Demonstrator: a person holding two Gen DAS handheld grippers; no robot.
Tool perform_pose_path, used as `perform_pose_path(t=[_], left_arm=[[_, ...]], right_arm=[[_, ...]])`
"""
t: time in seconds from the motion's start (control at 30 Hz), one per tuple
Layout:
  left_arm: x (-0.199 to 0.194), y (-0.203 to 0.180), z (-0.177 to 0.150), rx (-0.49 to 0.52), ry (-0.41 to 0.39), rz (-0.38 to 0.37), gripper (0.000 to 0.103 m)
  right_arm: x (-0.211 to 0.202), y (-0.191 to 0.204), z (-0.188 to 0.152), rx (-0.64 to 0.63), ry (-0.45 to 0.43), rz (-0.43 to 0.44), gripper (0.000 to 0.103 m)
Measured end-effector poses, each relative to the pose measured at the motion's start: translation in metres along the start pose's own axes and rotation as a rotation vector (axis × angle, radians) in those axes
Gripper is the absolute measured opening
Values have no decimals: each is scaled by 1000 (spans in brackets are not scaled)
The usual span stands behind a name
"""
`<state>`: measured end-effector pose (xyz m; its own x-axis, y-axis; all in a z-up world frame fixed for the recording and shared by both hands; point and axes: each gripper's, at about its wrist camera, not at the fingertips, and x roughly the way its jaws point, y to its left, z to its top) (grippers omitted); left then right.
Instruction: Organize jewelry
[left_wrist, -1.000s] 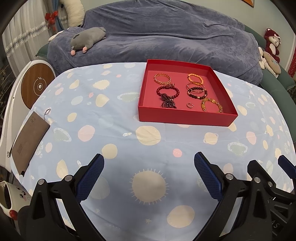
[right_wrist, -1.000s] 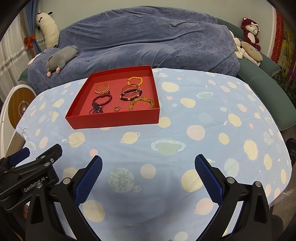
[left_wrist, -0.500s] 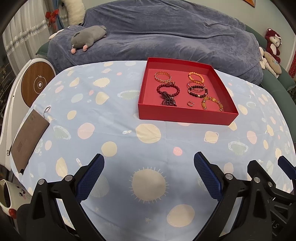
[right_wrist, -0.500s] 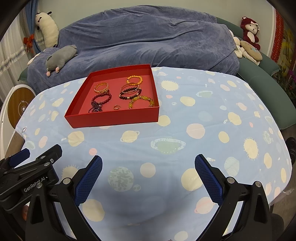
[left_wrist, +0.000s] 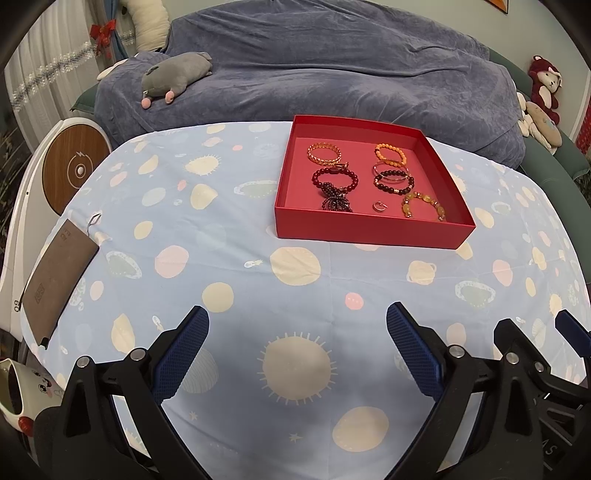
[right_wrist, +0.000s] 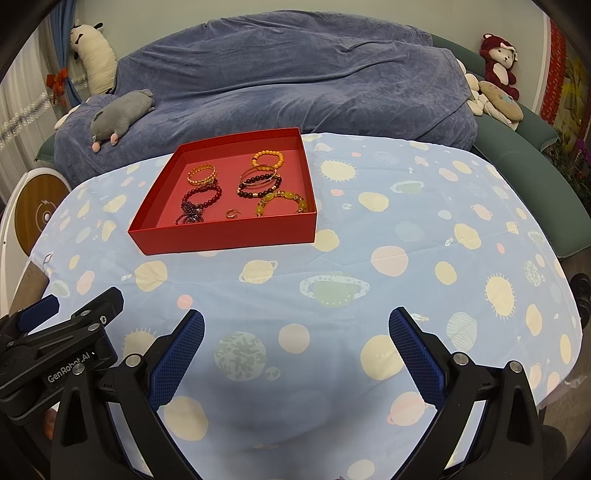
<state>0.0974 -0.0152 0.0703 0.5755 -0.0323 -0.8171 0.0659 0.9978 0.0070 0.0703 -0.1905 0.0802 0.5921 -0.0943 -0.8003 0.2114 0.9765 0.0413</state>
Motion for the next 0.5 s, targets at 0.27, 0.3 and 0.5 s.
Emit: perform_pose_path(t=[0.27,0.3,0.5], left_arm=[[0,-1,0,4,1,2,92],[0,-1,0,3,2,3,92],[2,-2,2,7,9,-2,92]], right_arm=[[0,0,0,-1,0,-1,97],[0,0,0,0,1,-1,97],[0,-3,-2,-4,0,-5,97]])
